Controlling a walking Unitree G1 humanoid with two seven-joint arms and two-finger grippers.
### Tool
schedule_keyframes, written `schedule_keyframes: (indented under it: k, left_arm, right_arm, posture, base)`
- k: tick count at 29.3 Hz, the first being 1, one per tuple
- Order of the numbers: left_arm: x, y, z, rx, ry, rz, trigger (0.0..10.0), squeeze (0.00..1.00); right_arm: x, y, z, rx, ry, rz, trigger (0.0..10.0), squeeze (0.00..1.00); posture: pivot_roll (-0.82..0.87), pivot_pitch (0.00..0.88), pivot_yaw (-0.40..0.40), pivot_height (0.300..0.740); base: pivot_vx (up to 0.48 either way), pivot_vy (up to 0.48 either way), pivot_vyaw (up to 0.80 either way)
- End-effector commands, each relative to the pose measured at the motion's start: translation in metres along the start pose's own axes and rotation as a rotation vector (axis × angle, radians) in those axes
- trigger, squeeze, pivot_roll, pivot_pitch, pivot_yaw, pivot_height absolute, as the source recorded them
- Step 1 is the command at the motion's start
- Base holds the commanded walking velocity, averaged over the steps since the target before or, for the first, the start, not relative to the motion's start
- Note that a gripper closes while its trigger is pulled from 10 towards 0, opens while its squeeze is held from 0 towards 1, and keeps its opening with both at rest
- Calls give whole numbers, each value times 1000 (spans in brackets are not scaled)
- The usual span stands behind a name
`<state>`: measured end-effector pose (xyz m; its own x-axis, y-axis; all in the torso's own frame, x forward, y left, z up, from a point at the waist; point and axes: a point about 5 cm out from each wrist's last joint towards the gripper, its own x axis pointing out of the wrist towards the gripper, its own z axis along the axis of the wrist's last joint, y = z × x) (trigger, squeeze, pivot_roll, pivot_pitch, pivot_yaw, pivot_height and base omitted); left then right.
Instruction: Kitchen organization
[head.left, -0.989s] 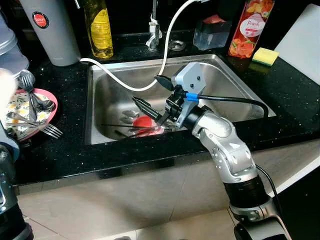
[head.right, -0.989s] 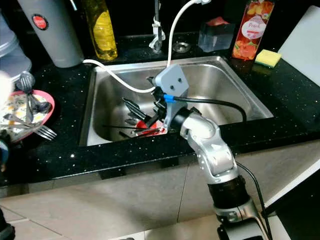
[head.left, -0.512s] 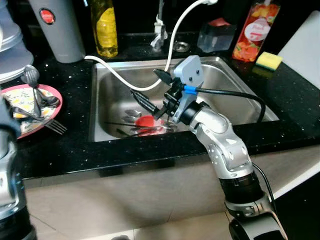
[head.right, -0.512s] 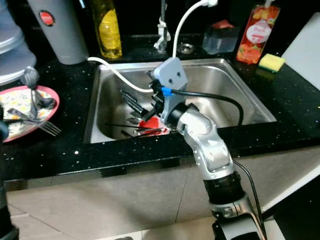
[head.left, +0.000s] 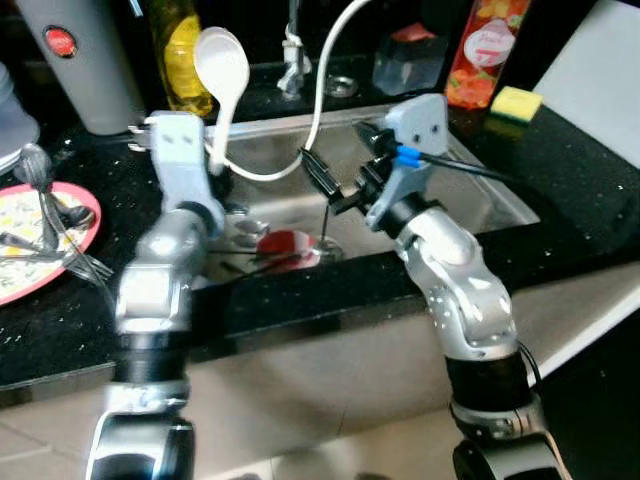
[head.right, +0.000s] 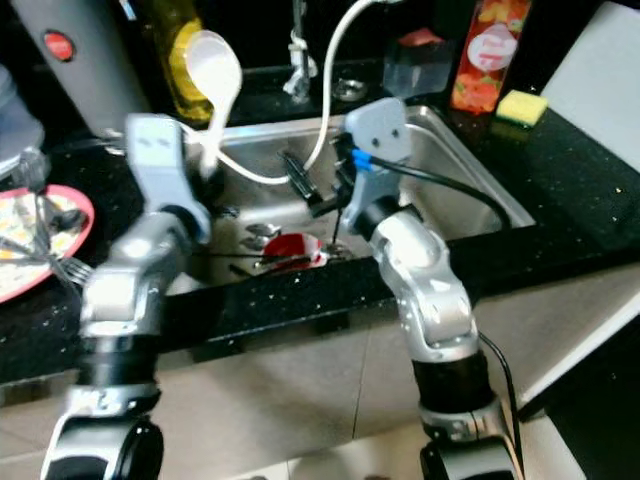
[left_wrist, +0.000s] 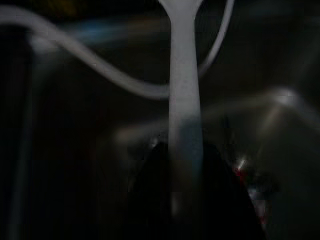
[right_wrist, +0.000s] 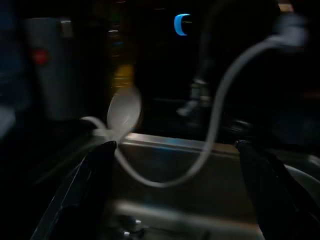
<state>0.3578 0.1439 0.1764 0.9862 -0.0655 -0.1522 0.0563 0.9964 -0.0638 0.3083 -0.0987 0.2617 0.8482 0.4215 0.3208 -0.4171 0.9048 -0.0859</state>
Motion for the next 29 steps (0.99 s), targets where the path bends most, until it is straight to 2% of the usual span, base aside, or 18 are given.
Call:
schedule_keyframes:
  k: [1,5,6,7,8,9,10,12,13,17,18,21,22,23,24,25,28,29]
  left_arm:
    - [3,2,-7,14,12,29,10000,1000]
    - [0,1,-7,60,-34,14,10000,1000]
    - [-4,1,-1,110,-95,15,10000,1000]
    - [-8,2,6,167,-168,20,10000,820]
    - [-11,2,10,202,-215,23,10000,820]
    - [-12,3,11,237,-261,37,10000,0]
    - [-14,4,7,283,-280,45,10000,0]
    - [-16,5,4,312,-288,50,10000,0]
    - [-16,8,-7,320,-265,58,10000,0]
    - [-18,13,-26,321,-211,75,10000,0]
    - [-23,14,-36,314,-196,77,10000,0]
    - [-27,14,-42,310,-191,74,10000,0]
    - [-32,11,-45,270,-200,47,10000,0]
    - [-32,11,-45,270,-200,47,10000,0]
    - [-38,2,-41,197,-246,-6,10000,0]
    - [-39,-5,-32,170,-285,-32,10000,0]
    - [-38,-12,-21,152,-324,-54,10000,0]
    - [-37,-18,-11,132,-354,-66,10000,0]
  right_arm:
    - [-7,-3,-3,-5,22,-38,10000,0]
    - [-12,-6,-4,-6,34,-71,10000,0]
    - [-14,-7,-5,-1,39,-84,10000,0]
    - [-14,-7,-6,4,43,-93,10000,0]
    - [-14,-6,-7,7,46,-99,10000,0]
    - [-13,-4,-8,7,47,-101,10000,0]
    - [-12,-2,-7,5,45,-98,10000,0]
    - [-12,-1,-7,3,42,-96,10000,0]
    - [-11,1,-6,1,40,-94,10000,0]
    - [-12,3,-6,-4,40,-95,10000,0]
    - [-15,4,-7,-15,45,-106,10000,0]
    - [-18,4,-9,-25,51,-118,10000,0]
    - [-23,2,-14,-43,60,-160,10000,0]
    - [-23,2,-14,-43,60,-160,10000,0]
    - [-31,-5,-22,-55,71,-254,10000,0]
    - [-32,-11,-23,-58,65,-309,10000,0]
    - [-33,-17,-23,-58,57,-359,10000,0]
    - [-33,-21,-20,-74,40,-376,10000,0]
  posture:
    - [-173,0,102,740]
    - [-167,0,106,740]
    - [-160,0,108,740]
    - [-159,0,109,740]
    - [-159,0,109,740]
    - [-163,0,112,740]
    - [-170,0,112,740]
    - [-176,0,113,740]
    - [-187,0,116,740]
    - [-211,0,124,740]
    - [-230,0,136,740]
    - [-241,0,144,740]
    - [-255,0,155,740]
    - [-255,0,155,740]
    - [-251,0,166,740]
    - [-248,0,179,740]
    - [-247,0,183,740]
    - [-243,0,201,740]
  base:
    - [0,0,0]
    - [0,0,0]
    - [0,0,0]
    - [0,0,0]
    - [0,0,0]
    - [0,0,0]
    - [0,0,0]
    - [0,0,0]
    - [0,0,0]
    - [0,0,0]
    - [0,0,0]
    - [0,0,0]
    - [0,0,0]
    - [0,0,0]
    - [0,0,0]
    - [0,0,0]
    - [0,0,0]
    - [0,0,0]
